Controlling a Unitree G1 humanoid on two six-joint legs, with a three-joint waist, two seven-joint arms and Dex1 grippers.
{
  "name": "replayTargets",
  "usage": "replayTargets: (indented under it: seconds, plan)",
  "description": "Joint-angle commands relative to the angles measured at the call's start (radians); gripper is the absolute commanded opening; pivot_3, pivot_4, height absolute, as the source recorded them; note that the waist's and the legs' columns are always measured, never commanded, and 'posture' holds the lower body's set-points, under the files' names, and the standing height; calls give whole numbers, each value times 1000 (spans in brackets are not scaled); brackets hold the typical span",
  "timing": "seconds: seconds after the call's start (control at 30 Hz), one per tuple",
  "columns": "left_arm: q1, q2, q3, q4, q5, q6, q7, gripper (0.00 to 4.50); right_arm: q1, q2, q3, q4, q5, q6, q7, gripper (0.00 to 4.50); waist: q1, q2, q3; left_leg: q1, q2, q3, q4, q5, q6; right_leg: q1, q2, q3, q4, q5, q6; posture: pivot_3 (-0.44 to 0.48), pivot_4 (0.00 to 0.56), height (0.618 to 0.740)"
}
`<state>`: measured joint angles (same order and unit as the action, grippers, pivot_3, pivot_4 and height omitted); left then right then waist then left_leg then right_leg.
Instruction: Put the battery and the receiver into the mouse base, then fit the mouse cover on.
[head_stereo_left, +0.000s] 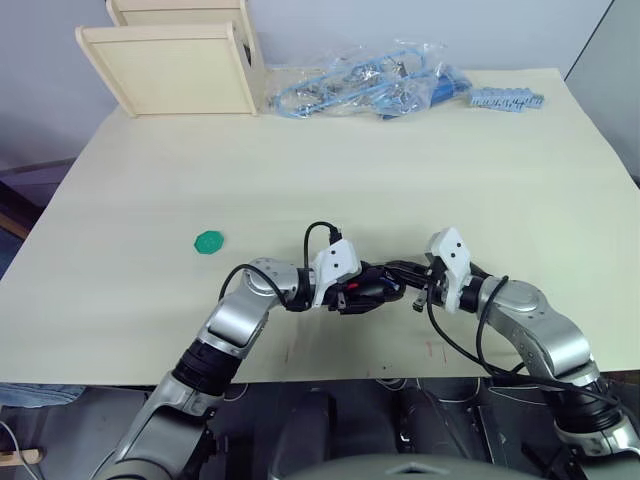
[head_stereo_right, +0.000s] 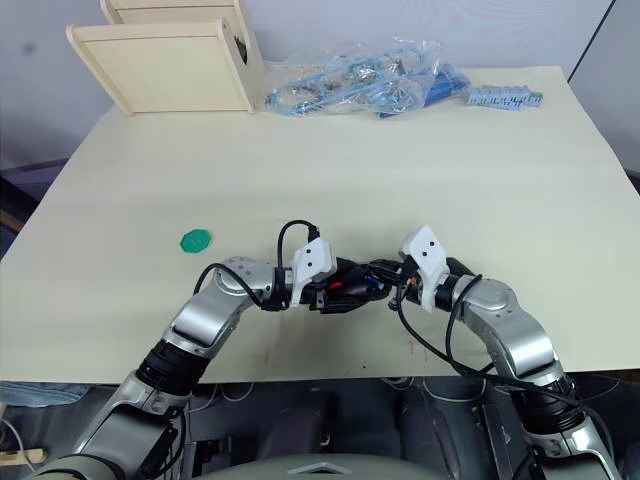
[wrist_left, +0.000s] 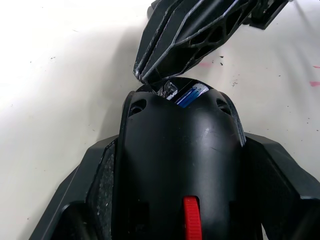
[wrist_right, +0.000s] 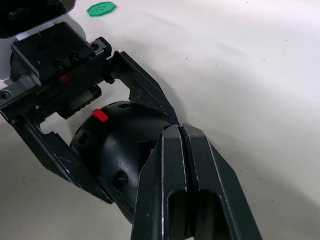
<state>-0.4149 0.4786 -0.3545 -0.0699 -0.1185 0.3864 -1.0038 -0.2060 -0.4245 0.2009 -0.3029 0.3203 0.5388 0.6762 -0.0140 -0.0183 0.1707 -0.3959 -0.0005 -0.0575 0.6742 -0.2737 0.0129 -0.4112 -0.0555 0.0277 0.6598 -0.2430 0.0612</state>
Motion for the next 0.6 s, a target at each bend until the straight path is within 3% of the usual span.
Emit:
replayTargets:
  seconds: [0.03,0.37,0.6]
  plan:
    - [7,6,-21,4,12,11,-5,2999,28,-4,35,43,-37,-26,5,0,0,0,0,0,0,0,0,0,0,0,0,0,0,0,0,0,150,740]
    - [11,5,-21,1,13,14,-2,2999,49,0,48,122,-68,-77,11,0,-1,2,-8,3,0,0,0,0,0,2,1,0,0,0,0,0,150,740]
    - [14,3,-22,2,14,10,0,2999,39,-32,-114,52,90,-90,92,0,0,2,-8,3,0,0,0,0,0,2,1,0,0,0,0,0,150,740]
